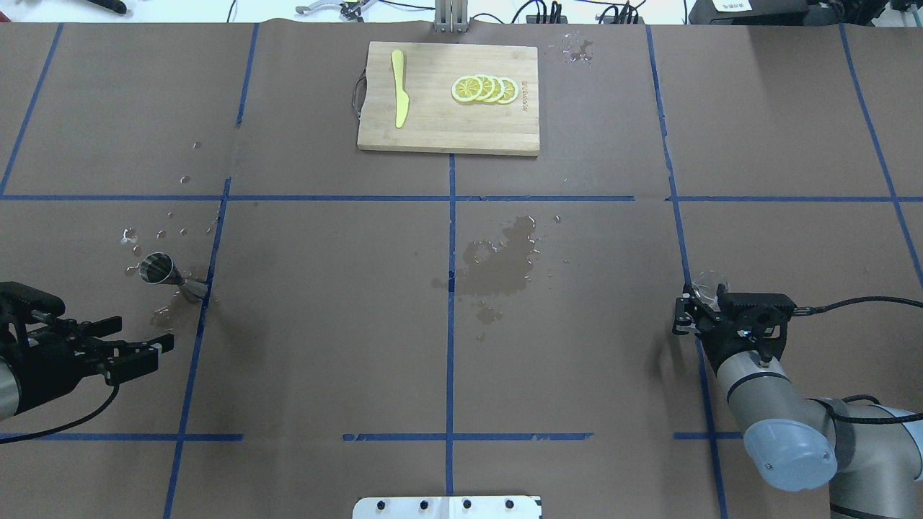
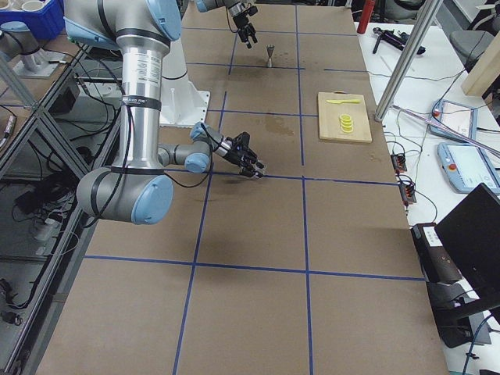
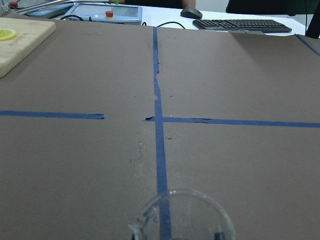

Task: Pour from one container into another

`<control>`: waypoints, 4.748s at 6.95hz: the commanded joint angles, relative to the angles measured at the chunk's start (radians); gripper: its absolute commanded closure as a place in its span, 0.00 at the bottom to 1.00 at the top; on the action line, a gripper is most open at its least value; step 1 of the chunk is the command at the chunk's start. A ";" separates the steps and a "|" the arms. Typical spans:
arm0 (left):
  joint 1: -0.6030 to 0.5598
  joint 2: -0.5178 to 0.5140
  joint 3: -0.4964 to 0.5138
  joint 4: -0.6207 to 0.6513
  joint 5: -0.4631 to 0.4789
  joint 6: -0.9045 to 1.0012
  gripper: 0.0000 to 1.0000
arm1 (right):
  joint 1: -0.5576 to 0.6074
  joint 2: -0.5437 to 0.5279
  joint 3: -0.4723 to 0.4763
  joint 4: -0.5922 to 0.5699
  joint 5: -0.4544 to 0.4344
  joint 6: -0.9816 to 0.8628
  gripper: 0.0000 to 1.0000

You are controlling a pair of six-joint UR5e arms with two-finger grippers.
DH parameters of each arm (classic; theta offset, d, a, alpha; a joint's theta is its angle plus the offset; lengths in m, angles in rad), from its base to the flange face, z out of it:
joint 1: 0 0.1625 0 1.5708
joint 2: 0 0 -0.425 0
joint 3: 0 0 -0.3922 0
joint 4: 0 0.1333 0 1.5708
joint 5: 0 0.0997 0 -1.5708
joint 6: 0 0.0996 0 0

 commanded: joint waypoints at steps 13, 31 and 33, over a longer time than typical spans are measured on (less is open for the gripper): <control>-0.173 -0.017 -0.184 0.339 -0.382 0.066 0.00 | -0.044 -0.105 0.077 0.002 0.012 0.000 0.00; -0.629 -0.423 -0.188 0.956 -0.638 0.639 0.00 | 0.634 -0.250 0.424 -0.263 1.161 -0.785 0.00; -0.734 -0.449 -0.106 0.965 -0.666 0.757 0.00 | 0.810 -0.182 0.366 -0.390 1.303 -1.008 0.00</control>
